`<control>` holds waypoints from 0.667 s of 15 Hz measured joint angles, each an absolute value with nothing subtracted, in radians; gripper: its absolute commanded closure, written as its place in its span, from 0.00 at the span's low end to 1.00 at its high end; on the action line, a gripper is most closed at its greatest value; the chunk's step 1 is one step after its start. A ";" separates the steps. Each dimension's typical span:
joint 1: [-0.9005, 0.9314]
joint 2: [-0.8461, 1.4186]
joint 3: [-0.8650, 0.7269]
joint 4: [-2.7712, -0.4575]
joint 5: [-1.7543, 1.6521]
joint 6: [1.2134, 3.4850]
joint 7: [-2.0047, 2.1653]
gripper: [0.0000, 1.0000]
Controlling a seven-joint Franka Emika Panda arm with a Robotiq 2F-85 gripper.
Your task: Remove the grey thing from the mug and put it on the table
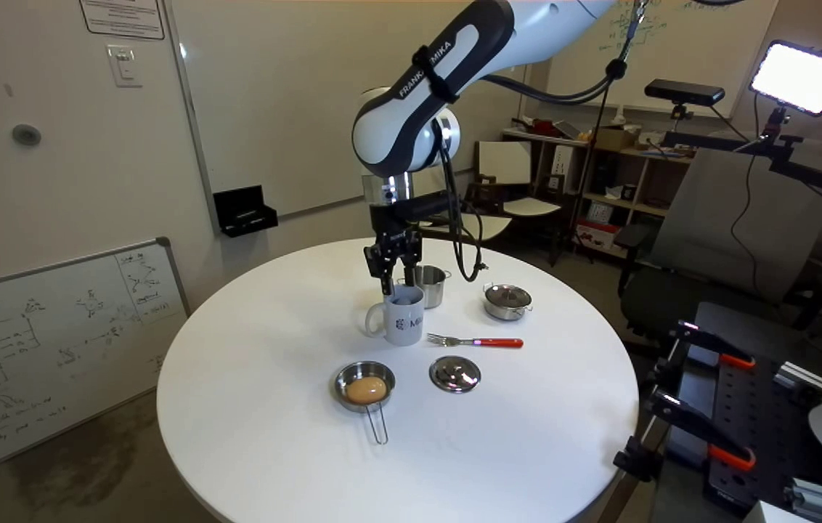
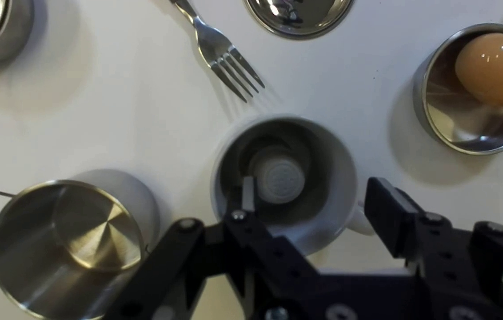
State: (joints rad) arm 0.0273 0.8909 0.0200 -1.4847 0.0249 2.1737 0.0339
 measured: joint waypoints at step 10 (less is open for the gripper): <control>0.016 0.908 0.020 -1.477 0.025 2.173 0.034 0.35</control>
